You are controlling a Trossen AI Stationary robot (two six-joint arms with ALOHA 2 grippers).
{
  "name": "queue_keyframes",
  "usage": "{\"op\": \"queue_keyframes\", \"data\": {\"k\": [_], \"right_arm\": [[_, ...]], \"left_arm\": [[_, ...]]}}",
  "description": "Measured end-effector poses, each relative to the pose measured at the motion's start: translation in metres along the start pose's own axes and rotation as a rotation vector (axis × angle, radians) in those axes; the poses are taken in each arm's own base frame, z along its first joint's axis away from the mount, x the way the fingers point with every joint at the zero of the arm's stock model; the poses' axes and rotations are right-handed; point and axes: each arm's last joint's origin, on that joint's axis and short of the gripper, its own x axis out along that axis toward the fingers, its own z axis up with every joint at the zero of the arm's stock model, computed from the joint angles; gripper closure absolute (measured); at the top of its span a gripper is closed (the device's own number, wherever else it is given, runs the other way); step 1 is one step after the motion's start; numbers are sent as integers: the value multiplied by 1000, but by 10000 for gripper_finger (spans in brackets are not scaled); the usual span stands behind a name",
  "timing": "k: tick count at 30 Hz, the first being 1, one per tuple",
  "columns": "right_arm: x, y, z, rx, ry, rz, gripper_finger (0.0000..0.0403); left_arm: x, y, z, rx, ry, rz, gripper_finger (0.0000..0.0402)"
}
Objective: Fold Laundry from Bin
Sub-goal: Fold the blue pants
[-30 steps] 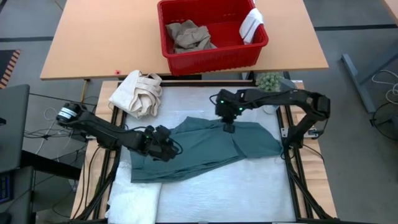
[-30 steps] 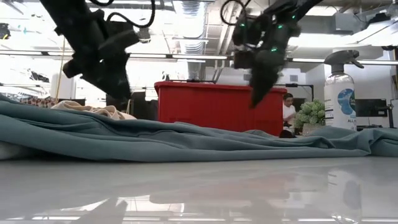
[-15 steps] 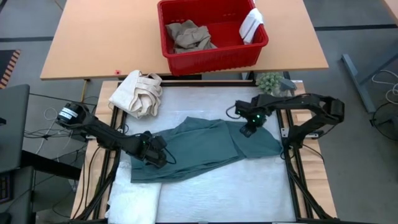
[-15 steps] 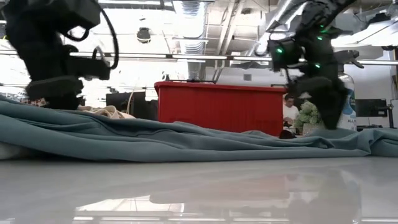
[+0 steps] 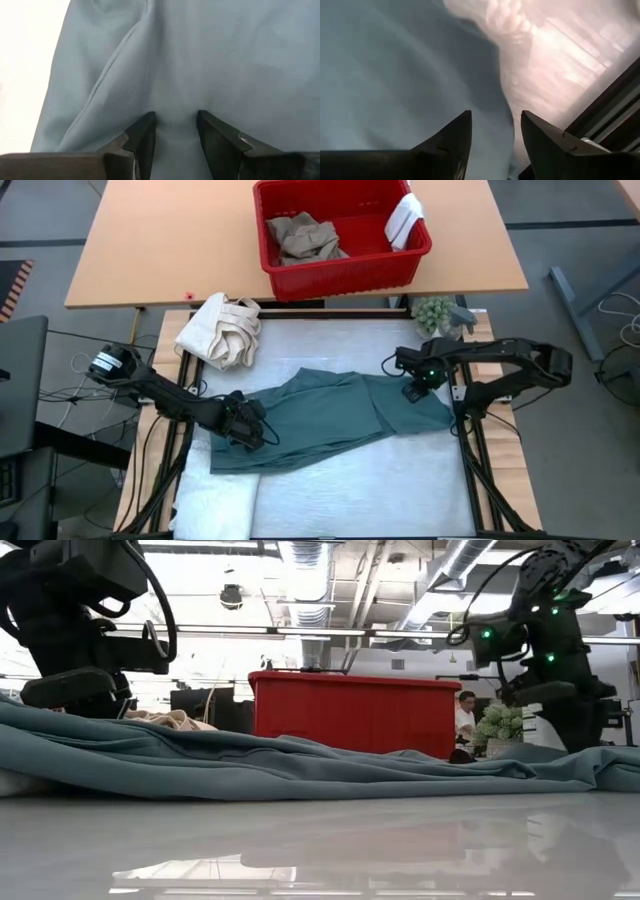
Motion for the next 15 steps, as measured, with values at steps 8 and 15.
{"op": "queue_keyframes", "data": {"k": [8,15], "right_arm": [[-8,-16,-2,11,-48,-20,209],[4,-18,-2,19,-26,2,210]], "left_arm": [[1,-1,1,-9,-12,-13,260],[1,-1,1,-37,-13,-14,260]]}}
